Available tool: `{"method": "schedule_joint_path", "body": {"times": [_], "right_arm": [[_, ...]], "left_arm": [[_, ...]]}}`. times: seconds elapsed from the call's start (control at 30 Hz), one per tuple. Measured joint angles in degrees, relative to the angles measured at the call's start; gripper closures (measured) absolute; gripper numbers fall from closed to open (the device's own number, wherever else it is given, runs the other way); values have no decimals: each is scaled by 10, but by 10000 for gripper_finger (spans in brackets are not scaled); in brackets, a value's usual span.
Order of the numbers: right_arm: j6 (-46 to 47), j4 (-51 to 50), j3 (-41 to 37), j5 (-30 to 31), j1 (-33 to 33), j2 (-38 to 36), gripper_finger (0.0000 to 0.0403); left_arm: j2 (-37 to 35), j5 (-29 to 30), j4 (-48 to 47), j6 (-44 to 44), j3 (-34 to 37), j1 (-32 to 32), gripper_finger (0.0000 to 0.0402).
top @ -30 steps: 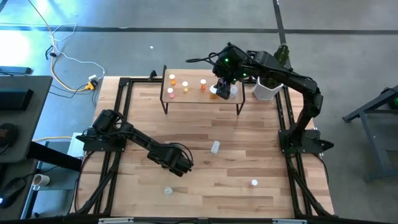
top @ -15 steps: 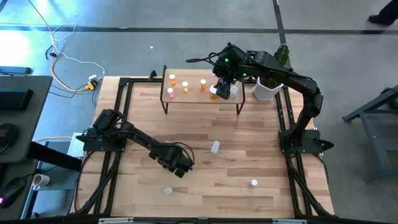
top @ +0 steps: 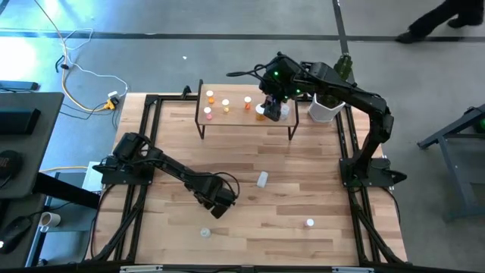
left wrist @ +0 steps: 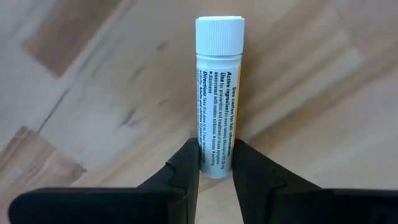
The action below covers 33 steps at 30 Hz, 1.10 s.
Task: Pick and place medicine bottles onto shelf by color
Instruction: Put the white yellow pill bottle on the shelf
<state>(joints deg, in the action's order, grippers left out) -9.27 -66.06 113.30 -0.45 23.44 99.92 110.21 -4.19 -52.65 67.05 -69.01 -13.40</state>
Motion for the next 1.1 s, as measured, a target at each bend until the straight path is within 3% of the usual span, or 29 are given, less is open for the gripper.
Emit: {"method": "schedule_joint_path", "body": {"times": [0.27,0.6,1.1], "right_arm": [[-25,-10,-1,0,-2,-9,163],[-32,-2,-1,-24,-3,-40,163],[-24,11,0,-164,-18,-58,163]], "left_arm": [[-43,-16,18,-102,0,11,336],[-155,-14,71,-213,-1,54,332],[-298,-16,141,-376,-2,137,331]]}}
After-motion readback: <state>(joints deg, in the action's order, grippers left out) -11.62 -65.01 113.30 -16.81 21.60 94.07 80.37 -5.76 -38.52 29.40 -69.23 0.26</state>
